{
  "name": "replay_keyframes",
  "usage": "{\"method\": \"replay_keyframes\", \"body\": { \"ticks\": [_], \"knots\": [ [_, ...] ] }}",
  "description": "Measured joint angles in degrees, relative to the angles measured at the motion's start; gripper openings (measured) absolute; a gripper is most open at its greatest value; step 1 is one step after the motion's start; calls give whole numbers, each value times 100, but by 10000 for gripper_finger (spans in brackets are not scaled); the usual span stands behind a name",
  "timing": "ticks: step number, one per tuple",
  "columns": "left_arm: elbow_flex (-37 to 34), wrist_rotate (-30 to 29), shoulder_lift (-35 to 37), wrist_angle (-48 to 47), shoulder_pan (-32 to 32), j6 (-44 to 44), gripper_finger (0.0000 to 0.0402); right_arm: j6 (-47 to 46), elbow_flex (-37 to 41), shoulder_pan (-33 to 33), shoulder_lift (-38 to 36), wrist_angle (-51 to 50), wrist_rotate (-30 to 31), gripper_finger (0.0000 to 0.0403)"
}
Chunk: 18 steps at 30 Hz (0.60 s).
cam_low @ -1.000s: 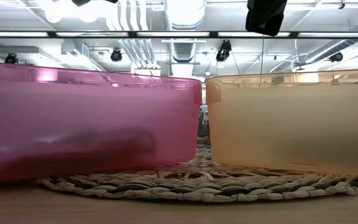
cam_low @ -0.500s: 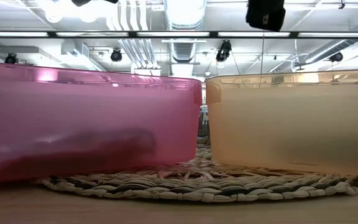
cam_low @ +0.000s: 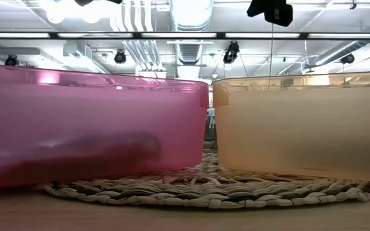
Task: Pick and place Granola Bars by type
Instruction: Put the orange granola bar into the transparent bin
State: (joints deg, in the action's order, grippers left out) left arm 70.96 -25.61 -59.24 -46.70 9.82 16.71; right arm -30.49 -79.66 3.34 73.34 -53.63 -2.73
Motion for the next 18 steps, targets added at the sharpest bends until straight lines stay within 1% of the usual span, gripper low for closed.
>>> {"method": "replay_keyframes", "body": {
  "ticks": [5, 9, 18],
  "knots": [
    [0, -95, 0, 2, -66, -9, 0, 165, 9, 520, -21, 2, -20, 9],
    [0, -100, 0, 2, -161, -13, 0, 424, 17, 807, 47, 7, -181, 9],
    [0, -101, 0, 3, -270, -195, 0, 710, 28, 1104, 103, 7, -242, 9]
  ]
}}
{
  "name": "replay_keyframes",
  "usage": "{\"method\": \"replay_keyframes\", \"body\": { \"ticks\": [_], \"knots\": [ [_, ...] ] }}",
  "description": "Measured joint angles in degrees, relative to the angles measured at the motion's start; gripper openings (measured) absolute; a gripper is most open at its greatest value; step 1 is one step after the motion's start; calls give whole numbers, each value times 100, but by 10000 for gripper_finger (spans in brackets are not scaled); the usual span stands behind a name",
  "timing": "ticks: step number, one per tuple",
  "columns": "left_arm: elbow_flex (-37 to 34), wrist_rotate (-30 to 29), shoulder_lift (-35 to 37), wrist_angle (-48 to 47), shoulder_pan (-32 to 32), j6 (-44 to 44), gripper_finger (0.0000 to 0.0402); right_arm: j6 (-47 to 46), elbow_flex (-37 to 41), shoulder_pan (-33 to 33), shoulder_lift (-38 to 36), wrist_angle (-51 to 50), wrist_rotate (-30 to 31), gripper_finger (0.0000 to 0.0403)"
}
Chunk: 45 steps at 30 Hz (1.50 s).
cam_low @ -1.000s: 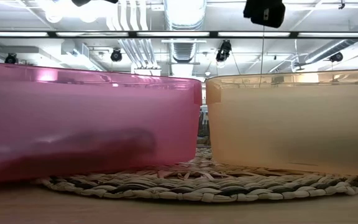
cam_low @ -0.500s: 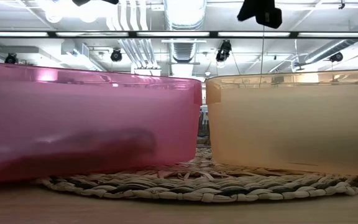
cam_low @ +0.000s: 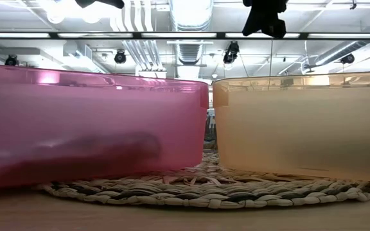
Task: Pick and place Granola Bars by type
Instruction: Put the orange granola bar into the transparent bin
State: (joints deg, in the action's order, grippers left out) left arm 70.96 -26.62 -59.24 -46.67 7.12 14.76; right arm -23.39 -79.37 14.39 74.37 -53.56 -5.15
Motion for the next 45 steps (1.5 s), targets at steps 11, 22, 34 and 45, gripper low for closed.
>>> {"method": "replay_keyframes", "body": {
  "ticks": [11, 22, 34, 45],
  "knots": [
    [-4, 11, 0, 1, -276, -129, 0, 113, 24, 97, 48, -2, -7, 8],
    [-103, 965, 4, 380, -1222, -837, 0, 395, 55, 574, 265, -10, -283, 8],
    [-847, 3087, -1, 1221, -3061, -1787, 0, 430, 55, 744, 372, 24, -437, 8],
    [-765, 3941, -378, 1206, -4419, -2913, 0, 416, 55, 741, 369, 30, -437, 8]
  ]
}}
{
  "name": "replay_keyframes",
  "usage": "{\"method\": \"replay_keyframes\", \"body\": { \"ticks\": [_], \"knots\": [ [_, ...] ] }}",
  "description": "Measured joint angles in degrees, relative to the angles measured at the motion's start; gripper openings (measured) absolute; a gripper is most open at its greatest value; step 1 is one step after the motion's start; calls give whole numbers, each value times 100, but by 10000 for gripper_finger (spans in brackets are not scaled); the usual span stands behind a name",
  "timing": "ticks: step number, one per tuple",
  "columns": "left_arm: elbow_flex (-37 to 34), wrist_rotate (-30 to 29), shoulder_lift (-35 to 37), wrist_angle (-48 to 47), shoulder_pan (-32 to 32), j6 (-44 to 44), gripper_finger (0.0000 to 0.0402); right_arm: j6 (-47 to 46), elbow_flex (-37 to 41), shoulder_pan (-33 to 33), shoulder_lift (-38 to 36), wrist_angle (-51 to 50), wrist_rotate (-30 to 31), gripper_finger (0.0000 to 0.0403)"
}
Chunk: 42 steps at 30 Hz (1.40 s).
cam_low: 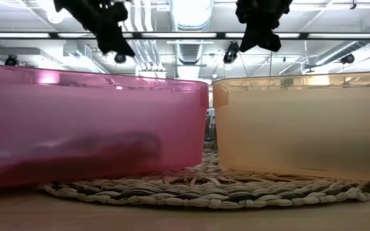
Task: Pick and place Granola Bars by type
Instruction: Put the orange granola bar into the transparent bin
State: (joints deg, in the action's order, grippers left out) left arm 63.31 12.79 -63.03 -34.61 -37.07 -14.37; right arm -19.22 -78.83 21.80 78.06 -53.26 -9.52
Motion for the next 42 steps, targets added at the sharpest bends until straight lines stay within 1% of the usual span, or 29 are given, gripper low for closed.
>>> {"method": "replay_keyframes", "body": {
  "ticks": [3, 6, 9, 15, 19, 23, 25, 29, 38, 40, 42],
  "knots": [
    [0, 411, -332, -4, -335, -191, 0, 19, 0, 0, 0, 3, 1, 8],
    [0, 466, -712, -28, -577, -416, 0, 17, 0, 0, 0, 3, 1, 8],
    [53, 452, -1088, -177, -705, -573, 0, 15, 0, 0, 0, 1, 2, 8],
    [364, 379, -1591, -972, -718, -1163, 0, -4, 0, -15, 0, -3, 1, 8],
    [417, 172, -1757, -1118, -718, -1259, 0, -4, 0, -15, 0, -6, 2, 8],
    [417, 95, -1837, -1175, -718, -1227, 1, 31, 3, -15, -2, -3, 2, 8],
    [437, 77, -1856, -1309, -718, -1215, 10, 58, 11, -15, -4, -8, 2, 8],
    [472, -63, -1853, -1451, -707, -1250, 54, 81, 11, -15, -4, -6, 2, 8],
    [470, -798, -1849, -1571, -620, -1418, 195, 63, 18, -15, -4, -3, 3, 8],
    [458, -855, -1849, -1613, -576, -1544, 217, 52, 20, -15, -4, -5, 4, 8],
    [431, -871, -1849, -1633, -516, -1748, 230, 50, 20, -15, -4, -3, 4, 8]
  ]
}}
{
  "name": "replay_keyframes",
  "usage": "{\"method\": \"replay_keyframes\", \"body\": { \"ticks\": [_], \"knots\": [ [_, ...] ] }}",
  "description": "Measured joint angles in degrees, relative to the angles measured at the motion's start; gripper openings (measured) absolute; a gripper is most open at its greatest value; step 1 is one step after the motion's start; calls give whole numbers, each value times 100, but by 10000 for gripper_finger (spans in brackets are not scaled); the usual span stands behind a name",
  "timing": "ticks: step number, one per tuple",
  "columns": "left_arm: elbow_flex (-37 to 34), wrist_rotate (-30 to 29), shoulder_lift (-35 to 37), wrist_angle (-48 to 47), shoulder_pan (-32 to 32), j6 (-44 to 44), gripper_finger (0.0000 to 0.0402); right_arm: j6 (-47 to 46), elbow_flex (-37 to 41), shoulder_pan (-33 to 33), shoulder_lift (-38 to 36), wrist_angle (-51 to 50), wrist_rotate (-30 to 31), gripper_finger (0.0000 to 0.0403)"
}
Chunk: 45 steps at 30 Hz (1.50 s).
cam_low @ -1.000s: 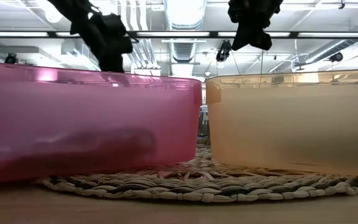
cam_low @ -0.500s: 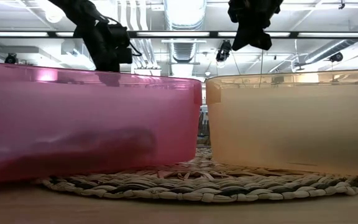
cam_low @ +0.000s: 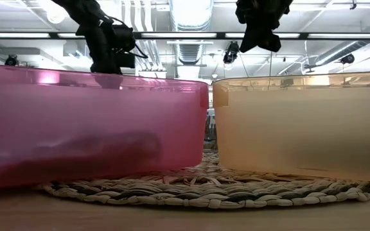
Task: Pick and place Granola Bars by type
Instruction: Put the orange granola bar into the transparent bin
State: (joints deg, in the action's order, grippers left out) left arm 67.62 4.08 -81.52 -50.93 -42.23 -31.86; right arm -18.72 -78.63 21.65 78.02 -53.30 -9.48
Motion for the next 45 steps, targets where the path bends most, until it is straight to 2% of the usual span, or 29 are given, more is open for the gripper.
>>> {"method": "replay_keyframes", "body": {
  "ticks": [7, 26, 32, 45],
  "knots": [
    [-152, 24, -31, -31, 240, -1179, 236, -10, 0, 0, 0, 0, 0, 8],
    [-156, -111, -1440, -106, 362, -2226, 236, 20, 0, 0, 0, -18, -6, 8],
    [-160, -833, -1763, 33, 417, -2268, 236, 66, 2, 0, 0, -28, -11, 8],
    [-160, -873, -2123, 273, 415, -2245, 235, 222, 4, 0, 0, -42, -19, 8]
  ]
}}
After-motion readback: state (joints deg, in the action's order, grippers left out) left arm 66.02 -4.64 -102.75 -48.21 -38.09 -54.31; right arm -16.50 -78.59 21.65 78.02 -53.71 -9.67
